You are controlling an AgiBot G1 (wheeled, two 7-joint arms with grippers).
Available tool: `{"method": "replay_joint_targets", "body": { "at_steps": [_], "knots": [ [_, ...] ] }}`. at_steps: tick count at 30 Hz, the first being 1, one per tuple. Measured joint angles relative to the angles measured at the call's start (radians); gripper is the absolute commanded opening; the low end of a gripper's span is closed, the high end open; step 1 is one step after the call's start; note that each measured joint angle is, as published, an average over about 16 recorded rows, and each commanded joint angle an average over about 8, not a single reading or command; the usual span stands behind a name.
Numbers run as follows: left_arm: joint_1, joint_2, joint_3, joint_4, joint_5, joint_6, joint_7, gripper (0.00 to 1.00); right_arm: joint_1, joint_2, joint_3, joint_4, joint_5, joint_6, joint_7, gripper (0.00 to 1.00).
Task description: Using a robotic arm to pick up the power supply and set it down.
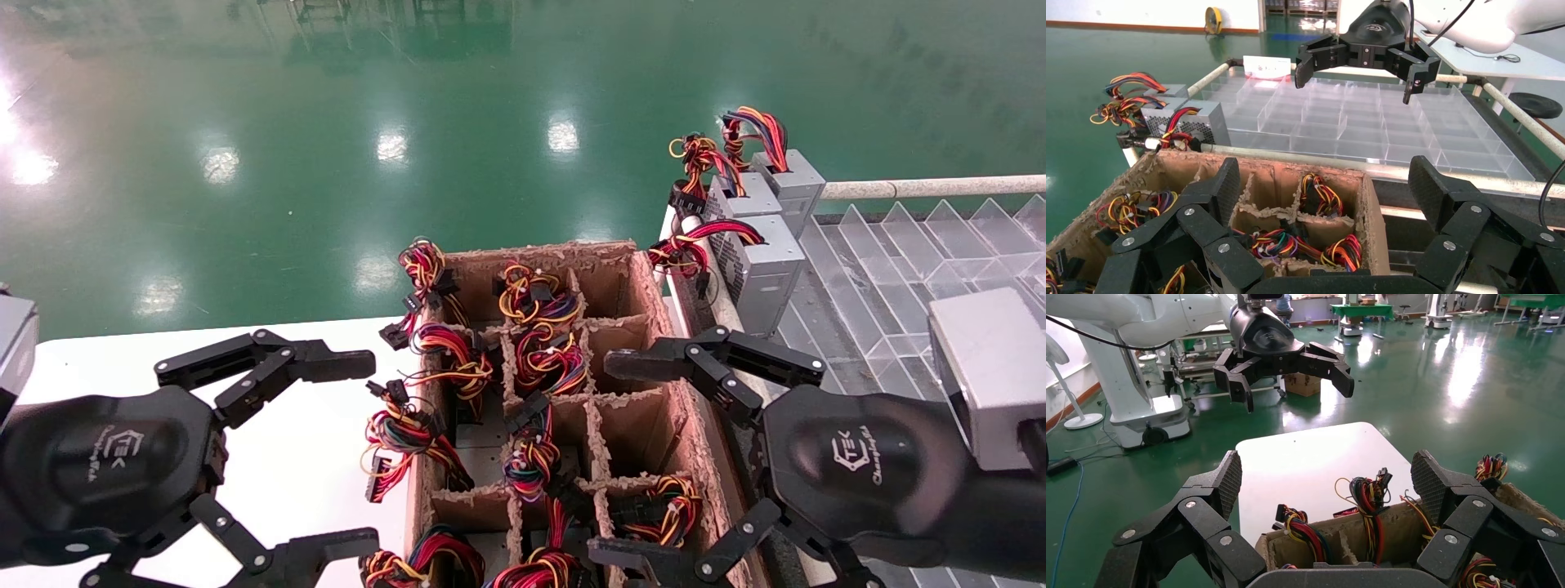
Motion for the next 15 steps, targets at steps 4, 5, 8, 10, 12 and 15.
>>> {"method": "replay_joint_targets", "body": {
  "at_steps": [4,5,8,10,12,15],
  "knots": [
    [0.0,0.0,0.0,0.0,0.0,0.0,0.0,1.0,0.0,0.0,0.0,0.0,0.0,0.0,0.0,1.0],
    [0.0,0.0,0.0,0.0,0.0,0.0,0.0,1.0,0.0,0.0,0.0,0.0,0.0,0.0,0.0,1.0],
    [0.0,0.0,0.0,0.0,0.0,0.0,0.0,0.99,0.0,0.0,0.0,0.0,0.0,0.0,0.0,1.0],
    [0.0,0.0,0.0,0.0,0.0,0.0,0.0,0.79,0.0,0.0,0.0,0.0,0.0,0.0,0.0,1.0],
    [0.0,0.0,0.0,0.0,0.0,0.0,0.0,0.54,0.0,0.0,-0.001,-0.001,-0.001,0.002,0.001,1.0],
    [0.0,0.0,0.0,0.0,0.0,0.0,0.0,0.17,0.001,-0.004,-0.005,-0.003,-0.01,0.011,0.005,1.0]
  ]
}}
